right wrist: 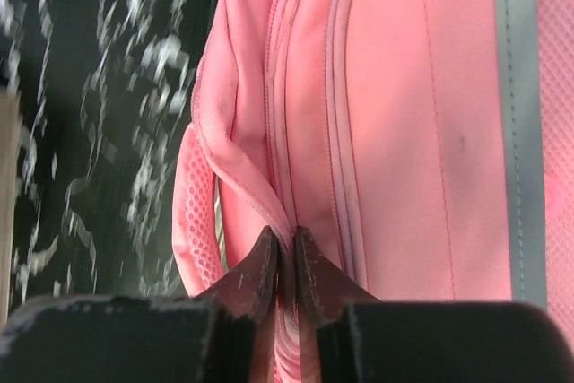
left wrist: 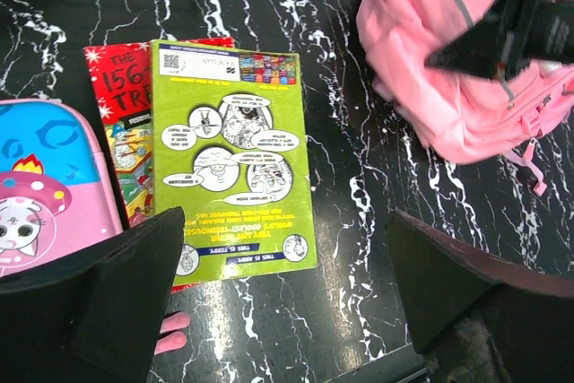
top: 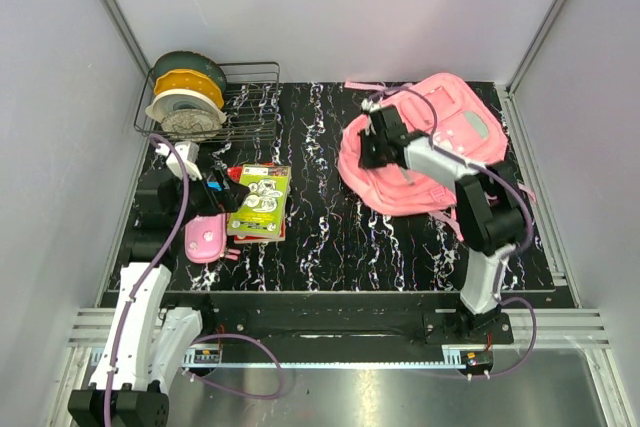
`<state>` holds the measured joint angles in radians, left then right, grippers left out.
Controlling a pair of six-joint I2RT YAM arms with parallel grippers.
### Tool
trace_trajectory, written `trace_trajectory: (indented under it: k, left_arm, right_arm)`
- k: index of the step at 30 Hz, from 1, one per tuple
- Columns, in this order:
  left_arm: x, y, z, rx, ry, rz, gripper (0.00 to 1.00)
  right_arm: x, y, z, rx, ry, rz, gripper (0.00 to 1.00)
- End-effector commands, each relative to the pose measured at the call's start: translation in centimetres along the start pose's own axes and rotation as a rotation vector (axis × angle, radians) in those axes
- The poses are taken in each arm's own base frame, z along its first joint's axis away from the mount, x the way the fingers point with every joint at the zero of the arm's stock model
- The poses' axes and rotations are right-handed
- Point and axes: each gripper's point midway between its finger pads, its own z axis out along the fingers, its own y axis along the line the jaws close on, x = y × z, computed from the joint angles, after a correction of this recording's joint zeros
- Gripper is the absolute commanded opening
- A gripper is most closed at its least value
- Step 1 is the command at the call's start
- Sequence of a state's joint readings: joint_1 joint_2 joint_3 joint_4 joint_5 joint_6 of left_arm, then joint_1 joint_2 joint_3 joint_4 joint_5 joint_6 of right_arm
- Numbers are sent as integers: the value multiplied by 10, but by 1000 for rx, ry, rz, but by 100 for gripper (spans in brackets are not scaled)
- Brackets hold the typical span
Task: Pack the student bag
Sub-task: Adjust the student bag at the center of the board.
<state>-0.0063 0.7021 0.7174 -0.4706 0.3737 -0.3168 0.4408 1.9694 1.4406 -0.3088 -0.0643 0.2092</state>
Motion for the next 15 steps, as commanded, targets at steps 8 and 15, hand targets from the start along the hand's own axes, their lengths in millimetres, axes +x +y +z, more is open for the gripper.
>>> trace_trajectory:
  k: [8, 15]
  left_arm:
    - [-30, -56, 7, 338, -141, -99, 99]
    - [-31, -93, 33, 252, -50, 43, 99]
  right_arm:
    - [19, 46, -117, -234, -245, -74, 74]
    - [11, -27, -184, 130, -417, 115, 96]
